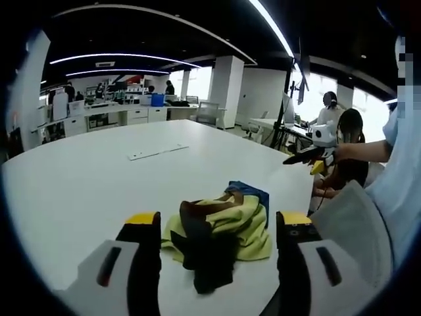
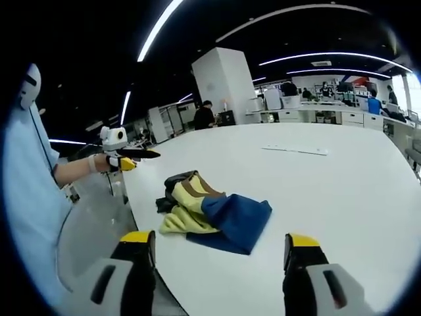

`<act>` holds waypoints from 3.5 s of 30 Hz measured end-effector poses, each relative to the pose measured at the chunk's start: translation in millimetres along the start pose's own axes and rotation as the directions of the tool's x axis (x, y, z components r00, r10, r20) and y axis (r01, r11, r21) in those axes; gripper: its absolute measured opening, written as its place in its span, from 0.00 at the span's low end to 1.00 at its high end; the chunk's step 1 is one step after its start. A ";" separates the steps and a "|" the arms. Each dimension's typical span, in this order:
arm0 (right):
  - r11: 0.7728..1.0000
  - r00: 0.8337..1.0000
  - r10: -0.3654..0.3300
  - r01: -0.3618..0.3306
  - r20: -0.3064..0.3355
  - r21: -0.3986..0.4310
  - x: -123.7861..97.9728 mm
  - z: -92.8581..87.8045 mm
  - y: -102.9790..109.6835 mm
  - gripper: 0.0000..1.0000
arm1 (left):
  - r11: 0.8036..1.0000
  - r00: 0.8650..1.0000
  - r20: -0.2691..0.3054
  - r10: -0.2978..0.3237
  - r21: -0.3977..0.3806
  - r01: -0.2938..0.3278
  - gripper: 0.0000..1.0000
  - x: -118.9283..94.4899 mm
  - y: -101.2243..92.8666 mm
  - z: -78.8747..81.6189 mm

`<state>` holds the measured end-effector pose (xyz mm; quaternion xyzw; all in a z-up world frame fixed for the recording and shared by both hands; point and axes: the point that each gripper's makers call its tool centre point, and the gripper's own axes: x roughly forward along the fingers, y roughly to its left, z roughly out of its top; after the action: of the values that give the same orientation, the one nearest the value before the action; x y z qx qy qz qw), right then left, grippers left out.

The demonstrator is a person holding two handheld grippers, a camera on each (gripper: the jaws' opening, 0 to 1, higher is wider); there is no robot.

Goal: Fold the garment on the visible template until the final outline fits inside the template.

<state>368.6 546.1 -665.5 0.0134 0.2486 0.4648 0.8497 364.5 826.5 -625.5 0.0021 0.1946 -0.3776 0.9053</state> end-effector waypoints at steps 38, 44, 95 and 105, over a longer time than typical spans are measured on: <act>0.993 0.987 0.098 -0.089 -0.125 0.077 106.4 -19.3 9.4 0.24 | 0.972 0.996 -0.086 -0.001 -0.233 -0.019 0.27 40.6 47.2 -61.6; 0.988 0.987 0.107 -0.092 -0.120 0.120 112.6 -20.4 7.4 0.17 | 0.970 0.994 -0.108 -0.034 -0.242 0.007 0.18 46.3 43.3 -68.4; 0.986 0.974 -0.108 0.131 0.199 -0.104 35.3 131.6 -19.9 0.00 | 0.995 0.993 0.089 0.080 -0.068 -0.074 0.00 4.6 58.8 66.2; 0.971 0.939 -0.119 0.179 0.324 -0.162 7.2 190.3 -10.0 0.00 | 0.996 0.986 0.147 0.083 0.012 -0.085 0.00 2.0 64.8 112.6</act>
<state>462.4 585.8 -504.3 -0.0127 0.0663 0.4124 0.9085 449.6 854.5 -531.4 -0.0091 0.1237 -0.3400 0.9322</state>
